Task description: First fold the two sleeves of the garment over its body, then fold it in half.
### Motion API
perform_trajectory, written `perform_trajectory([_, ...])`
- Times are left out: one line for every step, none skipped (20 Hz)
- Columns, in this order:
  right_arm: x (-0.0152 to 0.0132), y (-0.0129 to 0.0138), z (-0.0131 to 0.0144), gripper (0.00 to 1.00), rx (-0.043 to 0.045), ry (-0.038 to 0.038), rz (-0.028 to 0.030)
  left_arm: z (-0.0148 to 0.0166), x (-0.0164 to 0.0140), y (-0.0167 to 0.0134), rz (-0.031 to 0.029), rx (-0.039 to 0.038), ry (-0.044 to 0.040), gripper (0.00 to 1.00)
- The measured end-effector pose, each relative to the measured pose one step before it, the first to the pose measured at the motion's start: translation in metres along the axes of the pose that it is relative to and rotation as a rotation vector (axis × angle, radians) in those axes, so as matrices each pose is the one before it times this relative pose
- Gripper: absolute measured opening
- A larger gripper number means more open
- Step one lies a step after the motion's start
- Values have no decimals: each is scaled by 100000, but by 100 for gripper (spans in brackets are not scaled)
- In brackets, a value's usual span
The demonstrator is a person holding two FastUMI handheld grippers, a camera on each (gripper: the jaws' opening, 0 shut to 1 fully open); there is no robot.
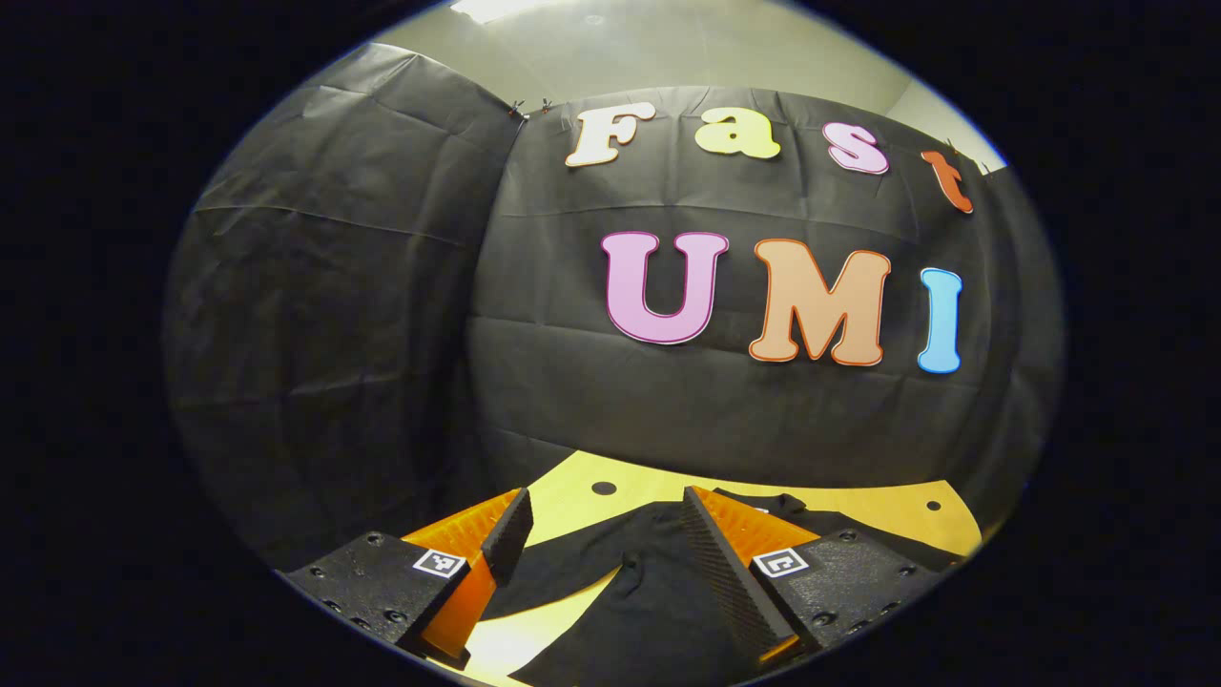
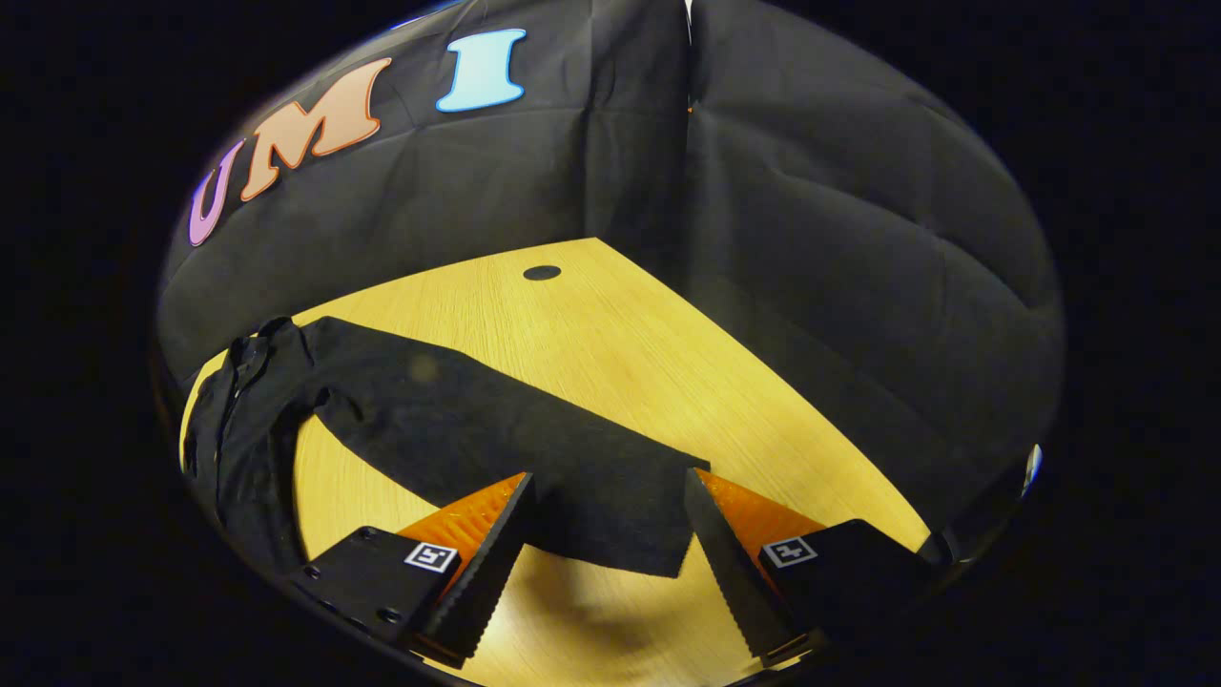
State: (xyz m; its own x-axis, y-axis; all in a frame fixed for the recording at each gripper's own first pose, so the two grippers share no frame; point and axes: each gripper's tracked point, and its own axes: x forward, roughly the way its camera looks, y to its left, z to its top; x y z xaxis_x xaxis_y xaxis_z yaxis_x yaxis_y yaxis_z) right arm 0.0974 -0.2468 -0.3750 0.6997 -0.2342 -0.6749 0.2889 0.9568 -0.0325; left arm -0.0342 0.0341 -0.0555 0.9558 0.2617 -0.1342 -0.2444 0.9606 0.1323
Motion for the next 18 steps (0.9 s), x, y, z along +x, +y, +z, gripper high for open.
perform_trajectory([131,-45,-603,100,-351,1688,-422,-118,-186,85,479,80,268,92])
perform_trajectory([289,-66,-444,100,-66,1499,-160,-265,-99,106,404,311,805,92])
perform_trajectory([-23,-135,-544,100,-834,1577,-21,-314,-115,181,748,464,904,93])
perform_trajectory([31,-13,222,100,931,-1528,178,-145,-79,70,650,371,581,92])
perform_trajectory([6,29,-128,100,697,-406,162,-66,34,-35,341,127,357,93])
perform_trajectory([-45,37,37,100,620,-837,276,-182,13,45,35,-82,448,93])
perform_trajectory([182,63,-33,100,296,-876,313,-296,6,-32,-41,-208,1127,92])
perform_trajectory([-40,5,-21,100,-126,-588,507,-343,-169,84,-26,-422,661,93])
perform_trajectory([45,60,-27,100,-84,-681,291,-160,-94,2,-63,-781,464,93])
perform_trajectory([-27,31,26,100,-72,-268,347,-388,-216,-9,-295,-1001,723,93])
perform_trajectory([-139,80,125,99,279,-23,458,-256,-153,-97,-345,-1035,631,93])
perform_trajectory([-13,179,149,97,457,-149,173,-301,85,-68,-345,-972,624,93])
perform_trajectory([241,219,-40,86,488,-198,60,-107,95,-109,-202,-629,672,92])
perform_trajectory([248,-72,106,78,655,-241,-106,-203,75,-31,-3,-223,495,92])
perform_trajectory([57,-245,-34,63,511,-1,-13,-40,41,19,-34,21,50,93])
perform_trajectory([-30,79,47,60,-9,-163,844,94,-33,41,44,152,-132,94])
perform_trajectory([-131,230,-96,57,226,408,1208,116,11,4,-37,189,-294,94])
perform_trajectory([12,60,196,46,232,-399,-26,20,-35,88,101,236,-39,94])
